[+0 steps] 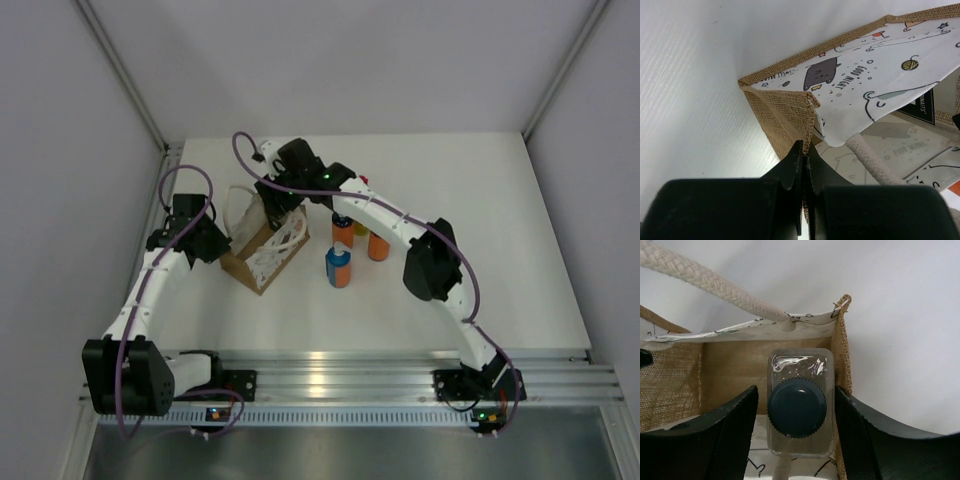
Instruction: Take the personal care products out of the canvas bag
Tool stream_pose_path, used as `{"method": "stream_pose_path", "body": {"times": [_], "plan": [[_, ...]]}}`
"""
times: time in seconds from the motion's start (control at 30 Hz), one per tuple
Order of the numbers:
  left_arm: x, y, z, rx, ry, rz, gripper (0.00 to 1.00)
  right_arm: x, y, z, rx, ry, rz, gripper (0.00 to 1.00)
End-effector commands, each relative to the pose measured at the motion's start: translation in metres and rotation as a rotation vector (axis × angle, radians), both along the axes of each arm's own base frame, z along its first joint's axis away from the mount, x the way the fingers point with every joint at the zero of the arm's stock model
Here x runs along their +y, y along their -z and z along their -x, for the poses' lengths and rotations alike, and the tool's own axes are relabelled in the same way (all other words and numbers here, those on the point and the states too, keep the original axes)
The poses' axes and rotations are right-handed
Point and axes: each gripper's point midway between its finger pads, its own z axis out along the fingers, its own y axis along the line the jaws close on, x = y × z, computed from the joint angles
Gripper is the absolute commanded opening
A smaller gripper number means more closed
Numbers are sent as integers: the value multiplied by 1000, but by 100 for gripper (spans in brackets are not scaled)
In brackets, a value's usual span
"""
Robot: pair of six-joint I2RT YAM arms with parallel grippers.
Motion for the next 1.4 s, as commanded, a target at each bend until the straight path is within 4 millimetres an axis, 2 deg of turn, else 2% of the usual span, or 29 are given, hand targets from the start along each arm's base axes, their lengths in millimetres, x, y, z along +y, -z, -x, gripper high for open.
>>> {"method": "stream_pose_path", "body": {"times": [0.0, 0.67, 0.8, 0.83, 0.87, 1.0, 1.07, 1.1, 1.33, 1.37], "plan": [[-3, 12, 12, 80, 27, 8, 0, 4, -3, -10, -37, 6, 3, 60], [-4, 15, 15, 84, 0, 28, 0, 6, 63, -11, -17, 26, 124, 54], [-5, 15, 17, 86, -9, 34, 0, 7, 70, -11, -11, 25, 130, 51], [-5, 15, 17, 83, -12, 36, 0, 7, 71, -11, -10, 26, 128, 46], [-5, 15, 17, 83, -13, 37, 0, 8, 70, -11, -10, 26, 126, 42], [-5, 13, 18, 73, -18, 41, 0, 10, 59, -11, -17, 29, 102, 12], [-5, 13, 19, 73, -21, 43, 0, 12, 45, -12, -34, 30, 80, 7], [-5, 12, 19, 67, -23, 44, 0, 11, 42, -12, -38, 30, 75, 0], [-5, 12, 22, 62, -36, 49, 0, 14, -5, -14, -90, 43, -11, 0], [-4, 11, 23, 61, -38, 49, 0, 15, -19, -14, -106, 45, -37, 0]]}}
